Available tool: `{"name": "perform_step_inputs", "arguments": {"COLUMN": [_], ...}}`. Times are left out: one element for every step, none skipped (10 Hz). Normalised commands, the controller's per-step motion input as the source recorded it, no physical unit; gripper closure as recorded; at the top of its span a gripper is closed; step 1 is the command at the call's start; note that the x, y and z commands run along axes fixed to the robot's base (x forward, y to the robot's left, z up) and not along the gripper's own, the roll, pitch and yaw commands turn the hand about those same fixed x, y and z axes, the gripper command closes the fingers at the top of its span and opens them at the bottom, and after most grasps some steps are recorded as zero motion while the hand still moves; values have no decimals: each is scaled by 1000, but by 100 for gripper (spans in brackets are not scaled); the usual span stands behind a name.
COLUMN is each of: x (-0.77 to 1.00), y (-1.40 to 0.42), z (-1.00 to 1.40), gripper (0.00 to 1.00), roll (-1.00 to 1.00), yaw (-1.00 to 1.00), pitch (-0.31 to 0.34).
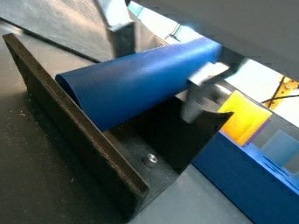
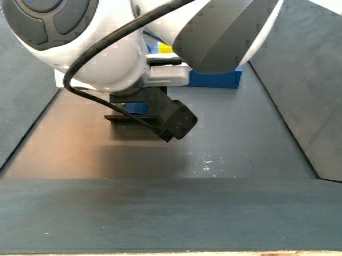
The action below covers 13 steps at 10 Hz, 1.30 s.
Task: Pick up the round object. Move up. Place the round object on the fixture. Regrasp the round object. Move to above the board. Insert the round object.
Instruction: Regrasp the round object.
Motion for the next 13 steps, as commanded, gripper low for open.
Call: {"name": "perform_step_inputs", "arguments": {"x": [0,-10,-29,-35,-41,-45,-41,-36,-30,-32,4,9,-24], "y": [0,0,0,-2,-3,0,2,5,7,6,-1000,-1000,-1000], "z": [1000,1000,1000,1000,1000,934,764,527,348,224,871,868,871], "gripper": [0,0,0,0,0,0,0,0,0,0,0,0,0], "roll": [105,105,99,94,90,77,61,49,46,46,1000,1000,1000], "yaw": [-53,-43,-22,-4,6,16,15,12,4,-3,17,17,16], "pitch": [-31,-23,-15,-10,1,24,36,51,59,65,69,68,59]}}
